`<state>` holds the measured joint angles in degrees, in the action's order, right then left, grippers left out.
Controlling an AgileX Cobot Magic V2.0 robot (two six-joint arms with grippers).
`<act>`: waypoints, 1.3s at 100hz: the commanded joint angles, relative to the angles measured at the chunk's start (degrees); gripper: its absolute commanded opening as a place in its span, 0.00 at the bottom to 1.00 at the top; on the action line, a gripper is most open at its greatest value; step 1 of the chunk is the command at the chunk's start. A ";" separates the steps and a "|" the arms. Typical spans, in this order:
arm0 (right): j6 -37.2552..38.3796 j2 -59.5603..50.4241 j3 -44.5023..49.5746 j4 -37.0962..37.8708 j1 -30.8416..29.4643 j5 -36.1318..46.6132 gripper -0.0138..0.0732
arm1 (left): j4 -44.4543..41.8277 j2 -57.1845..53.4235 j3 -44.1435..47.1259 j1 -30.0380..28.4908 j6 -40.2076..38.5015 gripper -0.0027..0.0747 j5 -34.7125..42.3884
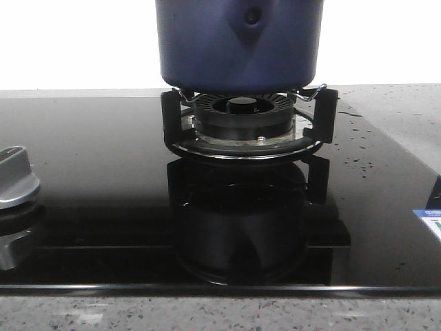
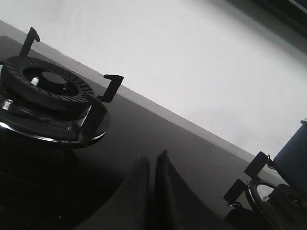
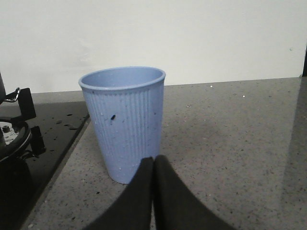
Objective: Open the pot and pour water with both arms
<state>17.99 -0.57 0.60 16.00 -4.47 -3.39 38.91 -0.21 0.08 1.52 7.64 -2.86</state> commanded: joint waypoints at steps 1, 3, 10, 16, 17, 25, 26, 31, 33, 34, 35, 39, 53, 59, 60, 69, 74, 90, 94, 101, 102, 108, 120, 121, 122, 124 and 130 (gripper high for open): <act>-0.50 -1.10 1.67 0.67 -0.26 4.67 0.09 | 0.60 -1.70 2.61 -0.11 -0.51 0.01 3.64; -0.50 -1.10 1.67 0.67 -0.26 4.67 0.09 | 0.60 -1.70 2.61 -0.11 -0.51 0.01 3.64; -0.50 -1.10 1.67 0.67 -0.26 4.67 0.09 | 0.60 -1.70 2.61 -0.11 -0.51 0.01 3.64; -0.50 -1.10 1.67 0.67 -0.26 4.67 0.09 | 0.60 -1.70 2.61 -0.11 -0.51 0.01 3.64; -0.50 -1.10 1.67 0.67 -0.26 4.67 0.09 | 0.60 -1.70 2.61 -0.11 -0.51 0.01 3.64; -0.40 -1.10 1.67 0.38 -0.26 4.95 0.09 | 0.95 -1.70 2.61 -0.11 -0.51 0.01 3.64; -0.39 -1.10 1.67 0.22 -0.26 5.09 0.09 | 1.39 -1.70 2.61 -0.11 -0.51 0.01 3.64; 0.81 -1.10 1.67 -2.56 -0.26 6.93 0.09 | 4.64 -1.70 2.50 -0.11 -0.51 0.01 3.64; 1.33 -1.10 1.67 -3.68 -0.26 7.62 0.09 | 6.50 -1.70 2.50 -0.11 -0.51 0.01 3.64; 1.61 -1.10 1.67 -4.82 -0.26 8.34 0.09 | 7.08 -1.70 2.38 -0.11 -0.51 0.01 3.64; 2.33 -1.10 1.67 -5.39 -0.26 8.71 0.09 | 8.21 -1.70 2.40 -0.11 -0.51 0.01 3.64; 3.69 -1.10 1.55 -8.68 -0.26 10.45 0.09 | 10.24 -1.70 2.09 -0.11 -0.51 0.01 3.23; 4.10 -0.81 -2.28 -12.60 -0.15 6.69 0.09 | 10.51 -0.98 -1.02 -0.11 -0.41 0.01 -2.31; 4.10 -0.02 -5.60 -12.60 0.10 2.73 0.09 | 10.36 0.36 -3.39 -0.11 0.57 0.01 -5.12; 4.10 0.08 -6.00 -12.60 0.10 2.27 0.09 | 10.36 0.56 -3.69 -0.11 0.74 0.01 -5.38; 4.10 2.38 -11.38 -12.60 0.56 -3.99 0.09 | 10.24 4.39 -8.28 -0.11 5.56 0.01 -8.79; 4.10 4.11 -14.21 -12.60 1.11 -7.31 0.09 | 10.24 7.28 -11.26 -0.11 9.73 0.01 -11.08; 4.10 10.15 -22.51 -12.60 3.76 -17.90 0.09 | 10.14 17.49 -20.71 1.37 24.00 0.01 -16.81; 4.10 11.62 -24.42 -12.75 4.65 -20.51 0.09 | 9.69 19.90 -22.49 2.34 25.01 0.01 -17.07; 4.10 13.83 -27.70 -13.15 6.29 -25.19 0.09 | 9.68 23.83 -25.21 3.95 26.69 0.01 -18.19; 4.10 14.04 -28.02 -13.34 6.46 -25.67 0.09 | 9.68 24.22 -25.73 4.12 26.83 0.01 -18.34; 4.10 15.67 -30.90 -14.18 8.02 -29.82 0.09 | 9.68 27.65 -27.88 5.64 27.07 0.01 -19.69; 4.10 18.20 -35.50 -15.06 11.17 -36.62 0.09 | 11.19 33.21 -32.43 8.69 29.27 0.02 -22.58; 4.10 18.33 -35.74 -15.06 11.35 -36.94 0.09 | 11.52 33.81 -32.94 9.07 29.77 0.02 -23.04; 4.10 18.56 -36.23 -15.06 11.72 -37.62 0.09 | 12.41 34.11 -33.20 9.26 30.98 0.02 -23.25; 4.10 18.81 -36.69 -15.18 12.26 -38.25 0.09 | 13.95 35.04 -33.90 9.81 32.98 0.03 -23.91; 4.10 19.74 -38.50 -15.57 13.72 -40.22 0.09 | 19.49 37.48 -35.88 11.13 38.77 0.03 -25.49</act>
<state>22.17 16.95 -33.79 0.78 7.33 -43.80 50.71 34.07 -31.39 10.63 39.65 -28.17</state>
